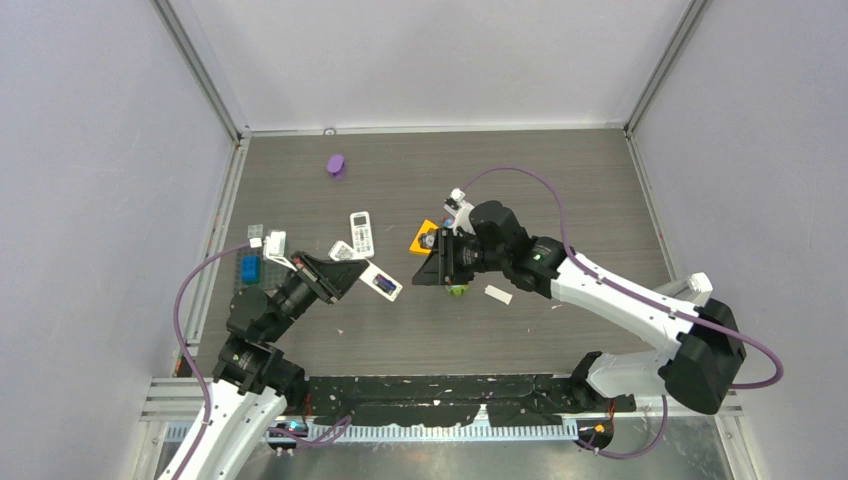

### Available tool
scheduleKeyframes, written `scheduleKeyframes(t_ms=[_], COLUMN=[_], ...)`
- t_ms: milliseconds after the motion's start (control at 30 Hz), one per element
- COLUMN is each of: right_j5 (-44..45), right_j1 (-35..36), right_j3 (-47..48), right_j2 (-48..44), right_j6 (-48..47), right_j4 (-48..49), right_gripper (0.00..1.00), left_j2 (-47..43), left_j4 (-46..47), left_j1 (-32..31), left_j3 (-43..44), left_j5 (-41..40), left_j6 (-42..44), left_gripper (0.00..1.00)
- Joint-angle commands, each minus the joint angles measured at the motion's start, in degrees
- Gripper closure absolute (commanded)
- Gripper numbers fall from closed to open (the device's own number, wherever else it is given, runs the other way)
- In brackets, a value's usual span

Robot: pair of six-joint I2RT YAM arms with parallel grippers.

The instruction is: Load the batteries into the remote control

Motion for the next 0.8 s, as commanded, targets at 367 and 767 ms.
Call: scheduleKeyframes(t_ms=[367, 767], right_j5=[-4.38, 9.57], right_j1=[5.98, 13.79], right_j3=[0.3, 2.43], right_j2=[-5.74, -4.95], right_j6=[-22.12, -28.84], right_j4=[10.28, 4.93], right_gripper=[0.34, 0.62], left_j2=[2.54, 4.72], left_j4=[3.38, 5.78], left_j1=[-0.13, -0.12], left_j3=[6.19, 5.96], left_j5=[17.12, 18.63], left_j6=[6.82, 4.75], left_gripper=[1.0, 1.0])
